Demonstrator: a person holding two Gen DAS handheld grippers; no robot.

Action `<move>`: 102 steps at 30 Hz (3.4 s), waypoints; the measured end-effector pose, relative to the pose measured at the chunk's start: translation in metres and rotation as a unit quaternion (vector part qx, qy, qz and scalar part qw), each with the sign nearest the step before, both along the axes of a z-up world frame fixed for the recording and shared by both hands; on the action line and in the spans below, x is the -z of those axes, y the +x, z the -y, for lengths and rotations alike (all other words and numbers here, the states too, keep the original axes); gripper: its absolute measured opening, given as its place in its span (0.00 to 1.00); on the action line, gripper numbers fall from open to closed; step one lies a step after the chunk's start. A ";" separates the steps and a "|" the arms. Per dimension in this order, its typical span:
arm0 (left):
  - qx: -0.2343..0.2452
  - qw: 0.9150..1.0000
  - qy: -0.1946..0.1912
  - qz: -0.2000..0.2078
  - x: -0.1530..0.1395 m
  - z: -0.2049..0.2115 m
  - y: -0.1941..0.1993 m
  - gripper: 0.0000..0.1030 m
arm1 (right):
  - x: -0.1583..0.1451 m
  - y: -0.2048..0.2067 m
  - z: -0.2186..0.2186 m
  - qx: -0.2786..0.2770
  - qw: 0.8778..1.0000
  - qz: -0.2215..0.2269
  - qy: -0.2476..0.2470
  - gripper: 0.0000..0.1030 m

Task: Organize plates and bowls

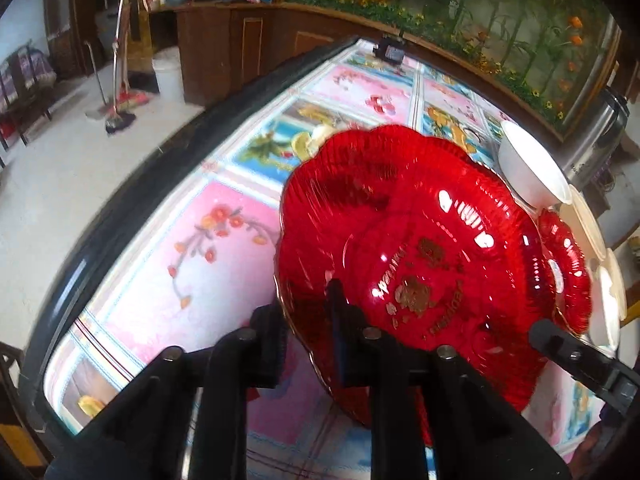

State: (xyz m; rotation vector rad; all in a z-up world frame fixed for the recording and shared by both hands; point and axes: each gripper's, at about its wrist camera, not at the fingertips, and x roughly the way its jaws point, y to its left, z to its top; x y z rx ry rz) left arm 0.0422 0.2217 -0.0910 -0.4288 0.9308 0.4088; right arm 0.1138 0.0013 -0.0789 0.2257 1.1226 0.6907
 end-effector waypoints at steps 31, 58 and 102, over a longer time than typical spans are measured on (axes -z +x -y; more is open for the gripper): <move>0.183 0.982 -0.048 -0.006 -0.049 0.154 0.161 0.81 | 0.001 0.040 0.190 0.227 0.955 -0.092 0.166 0.84; 0.205 0.976 -0.001 -0.080 -0.014 0.179 0.186 0.35 | 0.041 0.079 0.176 0.219 0.963 -0.115 0.103 0.19; 0.161 0.984 0.061 0.043 -0.077 0.170 0.059 0.11 | -0.024 -0.003 0.165 0.172 0.983 0.039 0.054 0.10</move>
